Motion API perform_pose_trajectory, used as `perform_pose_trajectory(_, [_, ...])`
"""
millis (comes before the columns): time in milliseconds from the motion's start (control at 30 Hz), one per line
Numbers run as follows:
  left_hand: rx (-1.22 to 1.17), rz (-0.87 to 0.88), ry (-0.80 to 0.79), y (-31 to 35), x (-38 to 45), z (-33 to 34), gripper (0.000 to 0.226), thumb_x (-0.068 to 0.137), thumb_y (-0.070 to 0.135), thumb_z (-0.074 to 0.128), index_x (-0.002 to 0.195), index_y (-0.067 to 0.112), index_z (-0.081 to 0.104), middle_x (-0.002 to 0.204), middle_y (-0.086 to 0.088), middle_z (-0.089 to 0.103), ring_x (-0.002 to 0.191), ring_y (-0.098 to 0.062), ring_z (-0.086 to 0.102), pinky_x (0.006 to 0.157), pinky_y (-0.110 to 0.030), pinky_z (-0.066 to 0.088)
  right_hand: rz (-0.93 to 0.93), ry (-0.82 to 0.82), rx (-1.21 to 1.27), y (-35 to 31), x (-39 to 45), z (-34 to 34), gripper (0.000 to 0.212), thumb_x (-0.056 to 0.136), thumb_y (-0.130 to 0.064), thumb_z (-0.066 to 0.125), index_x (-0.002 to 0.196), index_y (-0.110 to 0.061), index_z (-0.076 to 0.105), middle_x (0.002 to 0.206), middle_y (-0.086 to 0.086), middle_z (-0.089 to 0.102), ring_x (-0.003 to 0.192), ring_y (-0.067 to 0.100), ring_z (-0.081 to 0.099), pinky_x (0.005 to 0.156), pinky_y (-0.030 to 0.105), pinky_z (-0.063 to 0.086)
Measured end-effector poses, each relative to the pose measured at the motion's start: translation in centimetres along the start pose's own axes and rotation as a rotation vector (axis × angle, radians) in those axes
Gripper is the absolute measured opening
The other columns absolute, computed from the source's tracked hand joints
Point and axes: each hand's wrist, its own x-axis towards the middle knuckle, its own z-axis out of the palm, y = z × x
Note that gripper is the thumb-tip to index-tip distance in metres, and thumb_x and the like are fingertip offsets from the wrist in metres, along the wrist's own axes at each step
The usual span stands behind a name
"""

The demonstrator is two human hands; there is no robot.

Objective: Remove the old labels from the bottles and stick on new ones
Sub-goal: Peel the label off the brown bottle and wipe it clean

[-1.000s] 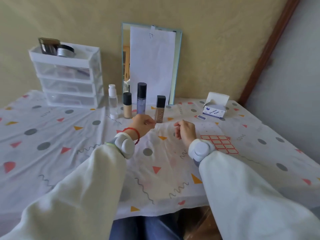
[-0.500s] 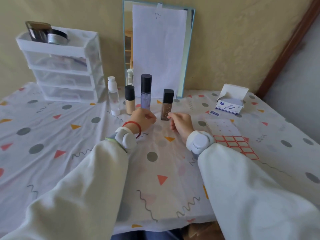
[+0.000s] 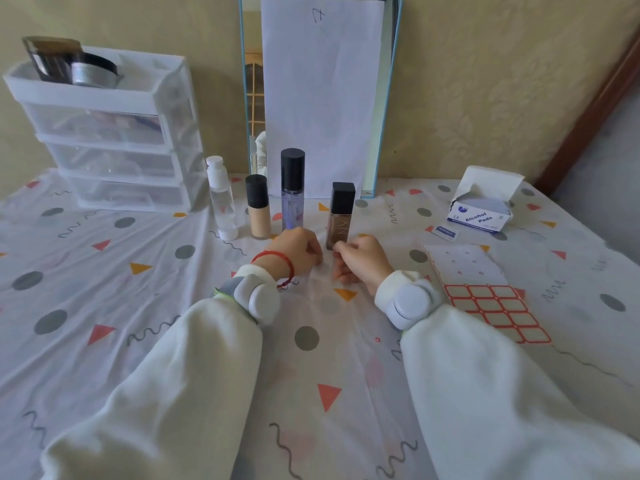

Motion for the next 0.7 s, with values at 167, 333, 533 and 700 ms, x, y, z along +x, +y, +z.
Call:
perform_pose_trajectory(167, [-0.089, 0.039, 0.039, -0.2, 0.1, 0.2, 0.007, 0.090, 0.015, 0.060, 0.090, 0.016, 0.066, 0.084, 0.005, 0.063, 0.079, -0.015, 0.058, 0.070, -0.017, 0.045, -0.092, 0.043, 0.041, 0.7, -0.1, -0.3, 0.023, 0.086, -0.030, 0.067, 0.075, -0.010, 0.062, 0.053, 0.001, 0.064, 0.053, 0.020, 0.063, 0.048, 0.026, 0.051])
perform_pose_trajectory(333, [-0.518, 0.047, 0.293, 0.6, 0.1, -0.5, 0.007, 0.088, 0.009, 0.063, 0.083, 0.013, 0.063, 0.075, 0.008, 0.059, 0.069, -0.004, 0.055, 0.066, -0.010, 0.045, -0.205, 0.158, 0.007, 0.1, -0.5, -0.9, 0.040, 0.074, -0.055, 0.073, 0.093, -0.021, 0.064, 0.081, -0.007, 0.061, 0.078, 0.009, 0.060, 0.069, 0.021, 0.049])
perform_pose_trajectory(533, [-0.757, 0.072, 0.294, 1.0, -0.3, -0.5, 0.021, 0.089, 0.003, 0.061, 0.075, 0.019, 0.060, 0.073, 0.004, 0.061, 0.058, -0.001, 0.056, 0.058, -0.012, 0.048, -0.296, 0.089, 0.068, -0.3, -0.9, -1.1, 0.018, 0.083, -0.027, 0.072, 0.079, -0.010, 0.071, 0.075, 0.003, 0.068, 0.072, 0.012, 0.059, 0.071, 0.024, 0.047])
perform_pose_trajectory(700, [-0.484, 0.029, 0.263, 1.0, 0.1, 0.4, 0.009, 0.087, 0.017, 0.066, 0.084, 0.017, 0.058, 0.077, 0.005, 0.057, 0.069, -0.009, 0.054, 0.064, -0.019, 0.047, -0.335, 0.200, 0.039, -0.1, -0.1, -1.6, 0.020, 0.083, -0.027, 0.072, 0.088, -0.008, 0.070, 0.097, 0.009, 0.066, 0.088, 0.017, 0.062, 0.079, 0.027, 0.050])
